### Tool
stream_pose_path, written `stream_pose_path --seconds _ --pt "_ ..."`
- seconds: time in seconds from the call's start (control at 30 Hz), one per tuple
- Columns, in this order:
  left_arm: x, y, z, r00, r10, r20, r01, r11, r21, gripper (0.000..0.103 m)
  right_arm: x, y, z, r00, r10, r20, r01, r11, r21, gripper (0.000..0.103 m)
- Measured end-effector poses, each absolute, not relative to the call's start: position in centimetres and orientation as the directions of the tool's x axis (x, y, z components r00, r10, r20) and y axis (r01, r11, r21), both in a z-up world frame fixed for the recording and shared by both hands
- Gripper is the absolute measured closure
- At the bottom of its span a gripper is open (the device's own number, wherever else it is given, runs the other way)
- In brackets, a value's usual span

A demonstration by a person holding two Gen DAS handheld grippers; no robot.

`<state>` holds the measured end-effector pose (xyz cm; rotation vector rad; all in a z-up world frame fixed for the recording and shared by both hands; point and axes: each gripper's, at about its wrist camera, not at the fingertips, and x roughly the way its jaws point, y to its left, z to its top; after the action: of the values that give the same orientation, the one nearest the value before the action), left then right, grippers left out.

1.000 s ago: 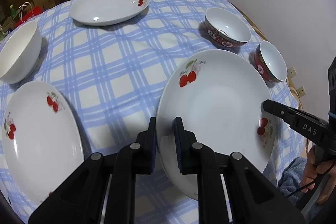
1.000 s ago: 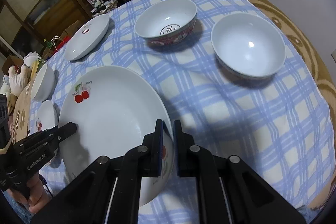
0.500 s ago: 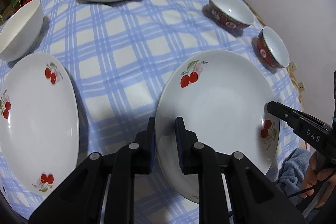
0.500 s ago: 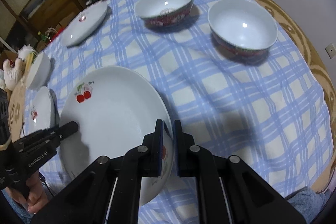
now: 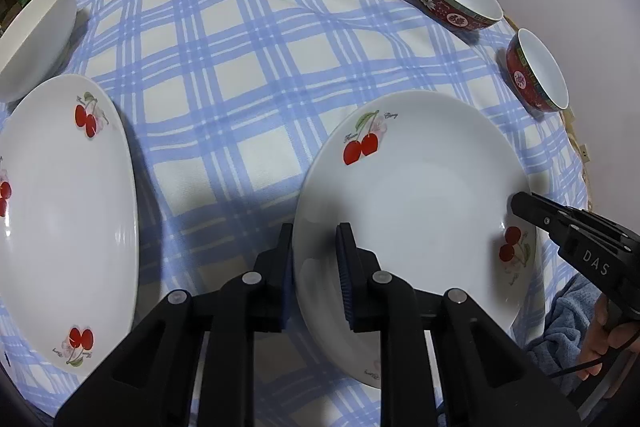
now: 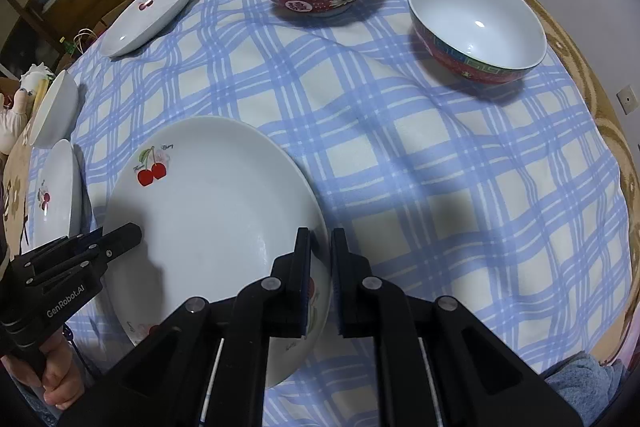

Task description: Organize plates and bowls

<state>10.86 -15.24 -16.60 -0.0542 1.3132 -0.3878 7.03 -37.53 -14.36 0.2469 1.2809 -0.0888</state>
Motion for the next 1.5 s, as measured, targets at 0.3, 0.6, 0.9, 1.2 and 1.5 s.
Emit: stream_pose_path --seconds 0.3,0.6,0.9,1.2,1.5 --pt "11.2 -15.4 -16.6 0.186 -0.308 -0.933 0.259 0.931 -0.255 0.083 7.3 -37.5 -14.4 0.277 0.076 -0.958 0.205 0.969 0.136 0.090" --pt "10.8 -15.2 -14.6 0.223 -0.249 -0.943 0.302 0.937 -0.176 0.081 7.3 -37.5 -13.7 0.294 0.065 -0.954 0.206 0.970 0.130 0.089" --pt "11.6 -12.3 -12.3 0.271 -0.198 -0.942 0.254 0.959 -0.128 0.053 7.3 -36.2 -11.1 0.381 0.052 -0.923 0.171 0.977 0.126 0.059" --pt "12.6 -6.6 -9.8 0.320 -0.131 -0.938 0.184 0.980 -0.074 0.015 8.5 -32.8 -7.7 0.488 0.107 -0.866 0.066 0.985 0.159 0.019" --pt "13.6 -0.4 -8.8 0.335 -0.046 -0.941 0.102 0.995 -0.012 0.013 10.2 -27.0 -5.7 0.553 0.167 -0.817 -0.035 0.984 0.177 0.002"
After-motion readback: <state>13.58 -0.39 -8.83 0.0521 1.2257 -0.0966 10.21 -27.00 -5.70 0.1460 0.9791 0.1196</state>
